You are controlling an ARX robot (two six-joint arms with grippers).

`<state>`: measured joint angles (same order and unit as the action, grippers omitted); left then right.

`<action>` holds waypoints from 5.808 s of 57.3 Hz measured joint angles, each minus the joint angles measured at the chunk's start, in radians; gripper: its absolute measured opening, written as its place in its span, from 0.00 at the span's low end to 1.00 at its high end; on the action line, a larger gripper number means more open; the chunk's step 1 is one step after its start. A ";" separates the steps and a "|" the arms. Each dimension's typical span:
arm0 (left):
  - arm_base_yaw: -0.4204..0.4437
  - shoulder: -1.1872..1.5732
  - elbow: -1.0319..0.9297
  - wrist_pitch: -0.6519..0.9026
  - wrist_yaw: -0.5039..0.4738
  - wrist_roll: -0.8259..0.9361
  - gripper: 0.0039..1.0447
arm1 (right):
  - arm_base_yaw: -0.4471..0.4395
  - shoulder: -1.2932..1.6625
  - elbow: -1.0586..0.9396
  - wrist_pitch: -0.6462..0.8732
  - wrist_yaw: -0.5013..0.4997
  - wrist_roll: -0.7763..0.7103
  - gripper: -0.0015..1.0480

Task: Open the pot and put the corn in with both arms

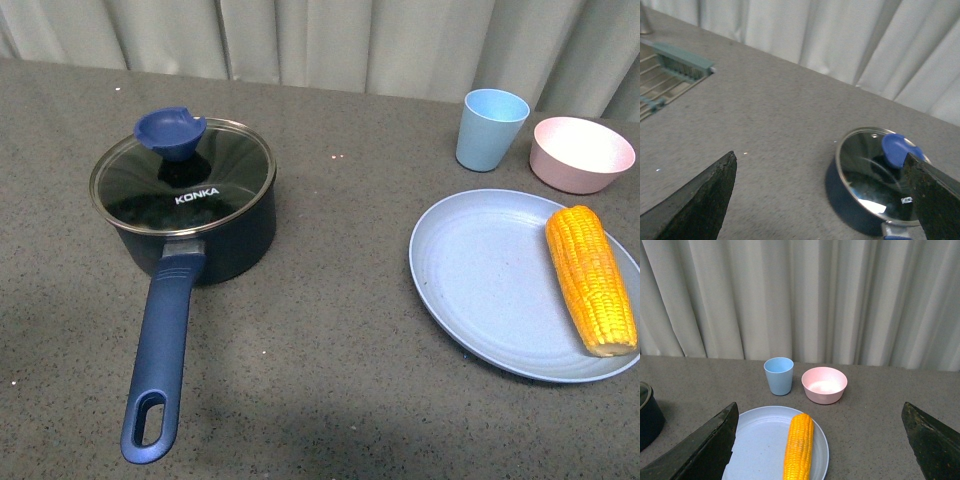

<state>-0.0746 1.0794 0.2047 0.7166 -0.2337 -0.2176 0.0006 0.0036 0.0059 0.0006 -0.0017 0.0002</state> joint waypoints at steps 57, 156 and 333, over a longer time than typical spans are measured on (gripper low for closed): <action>-0.140 0.906 0.562 0.216 0.148 0.036 0.94 | 0.000 0.000 0.000 0.000 0.000 0.000 0.91; 0.191 0.852 0.441 0.301 0.139 0.050 0.59 | 0.000 0.000 0.000 0.000 0.000 0.000 0.91; 0.072 -0.656 -0.186 -0.296 0.233 0.209 0.04 | 0.000 0.000 0.000 0.000 0.000 0.000 0.91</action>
<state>-0.0025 0.4232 0.0189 0.4210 -0.0002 -0.0082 0.0006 0.0036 0.0059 0.0006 -0.0017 0.0002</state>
